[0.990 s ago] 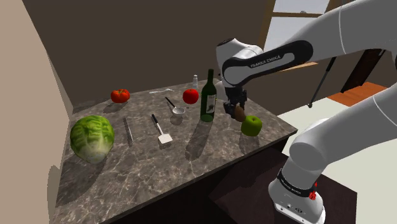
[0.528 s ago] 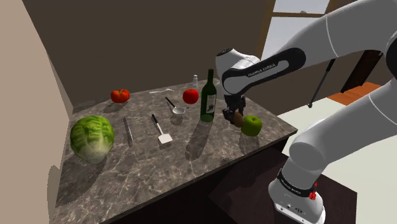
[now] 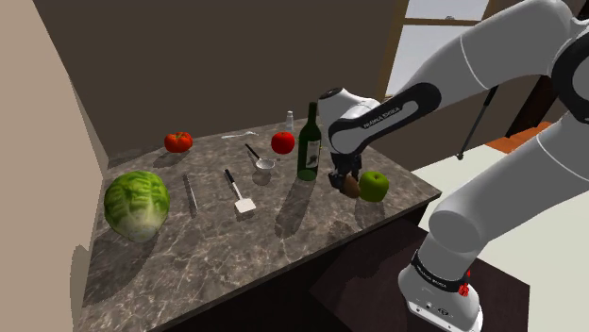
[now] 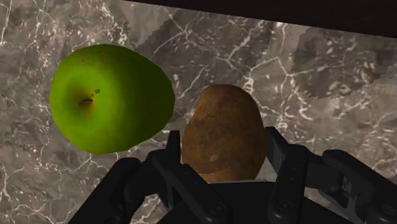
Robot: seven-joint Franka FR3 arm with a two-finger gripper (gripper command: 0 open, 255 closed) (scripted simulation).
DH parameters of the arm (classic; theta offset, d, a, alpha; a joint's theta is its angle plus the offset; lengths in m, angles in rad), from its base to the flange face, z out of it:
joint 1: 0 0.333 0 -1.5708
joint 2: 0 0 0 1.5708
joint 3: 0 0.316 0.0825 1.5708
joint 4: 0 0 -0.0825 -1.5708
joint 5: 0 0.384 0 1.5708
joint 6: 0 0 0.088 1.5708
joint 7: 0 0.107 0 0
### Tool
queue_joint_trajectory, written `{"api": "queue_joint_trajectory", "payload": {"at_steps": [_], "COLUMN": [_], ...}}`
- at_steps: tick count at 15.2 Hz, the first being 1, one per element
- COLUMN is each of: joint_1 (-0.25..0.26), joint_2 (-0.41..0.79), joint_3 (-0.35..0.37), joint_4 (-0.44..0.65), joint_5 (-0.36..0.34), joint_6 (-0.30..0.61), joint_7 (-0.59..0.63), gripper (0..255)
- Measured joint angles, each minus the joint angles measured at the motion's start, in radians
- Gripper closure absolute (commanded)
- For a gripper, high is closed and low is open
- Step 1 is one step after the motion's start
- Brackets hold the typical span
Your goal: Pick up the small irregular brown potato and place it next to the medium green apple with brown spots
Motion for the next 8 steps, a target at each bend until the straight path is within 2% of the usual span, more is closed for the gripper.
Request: {"api": "queue_joint_trajectory", "payload": {"at_steps": [8], "joint_1": [-0.012], "joint_2": [0.09], "joint_3": [0.009], "joint_4": [-0.043], "joint_5": [-0.031], "joint_6": [0.127], "joint_7": [0.044], "gripper": [255]}}
